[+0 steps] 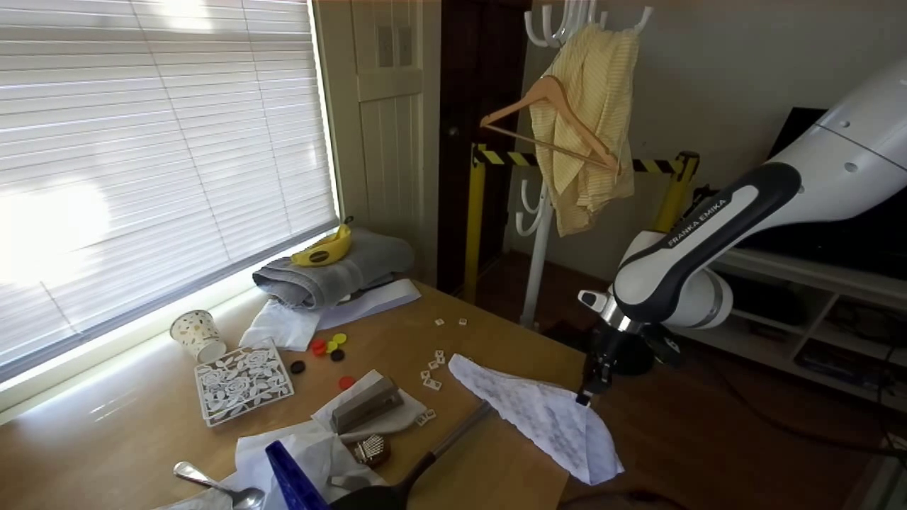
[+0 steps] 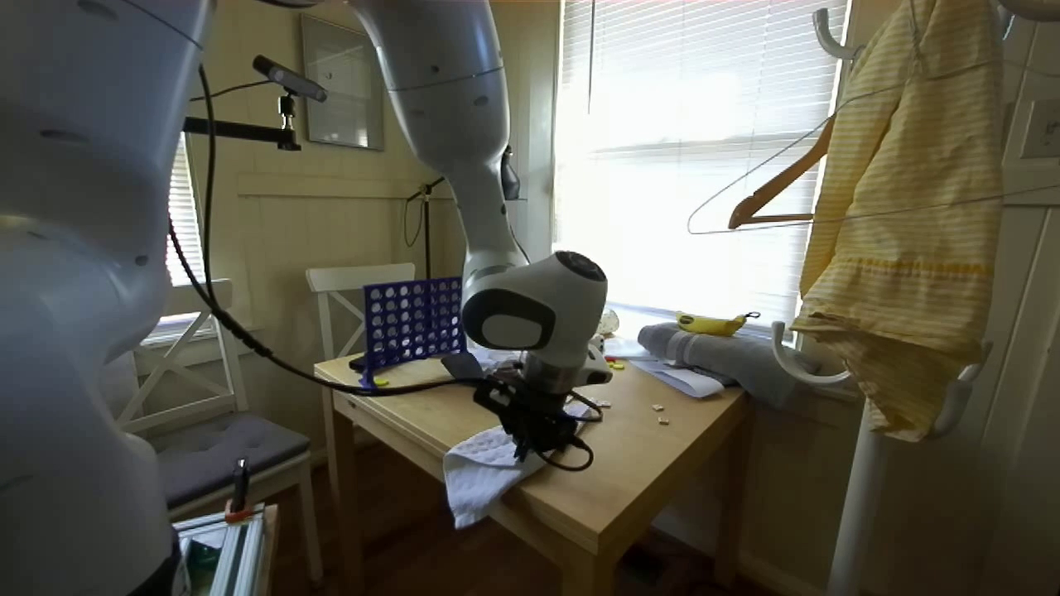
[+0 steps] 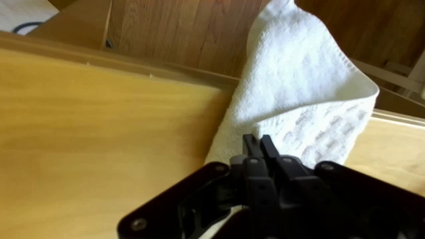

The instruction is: Hang the white towel on the stand

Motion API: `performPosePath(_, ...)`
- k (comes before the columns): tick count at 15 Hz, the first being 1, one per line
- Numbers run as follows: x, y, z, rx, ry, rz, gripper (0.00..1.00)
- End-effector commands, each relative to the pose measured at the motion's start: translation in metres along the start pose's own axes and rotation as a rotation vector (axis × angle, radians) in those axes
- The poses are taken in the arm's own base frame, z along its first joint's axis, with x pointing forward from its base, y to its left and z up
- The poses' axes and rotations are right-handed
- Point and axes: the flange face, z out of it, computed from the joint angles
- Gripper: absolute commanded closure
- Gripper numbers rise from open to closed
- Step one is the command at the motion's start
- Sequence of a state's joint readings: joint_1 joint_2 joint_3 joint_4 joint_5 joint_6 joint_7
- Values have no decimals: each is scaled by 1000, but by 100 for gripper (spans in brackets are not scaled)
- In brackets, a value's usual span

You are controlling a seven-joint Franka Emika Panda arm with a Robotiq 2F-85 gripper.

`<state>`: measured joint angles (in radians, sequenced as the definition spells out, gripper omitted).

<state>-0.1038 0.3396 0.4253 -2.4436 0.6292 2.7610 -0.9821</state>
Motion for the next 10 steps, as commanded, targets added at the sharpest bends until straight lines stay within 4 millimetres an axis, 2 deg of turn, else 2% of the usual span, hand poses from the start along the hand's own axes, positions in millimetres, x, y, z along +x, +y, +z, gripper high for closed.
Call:
performPosePath(1, -7, -12, -59, -55, 160, -56, 99)
performPosePath(6, -8, -16, -151, -191, 413, -44, 99)
performPosePath(8, -19, -21, -175, -269, 466, -22, 99)
performPosePath(10, -27, -26, -187, -363, 411, 0, 99)
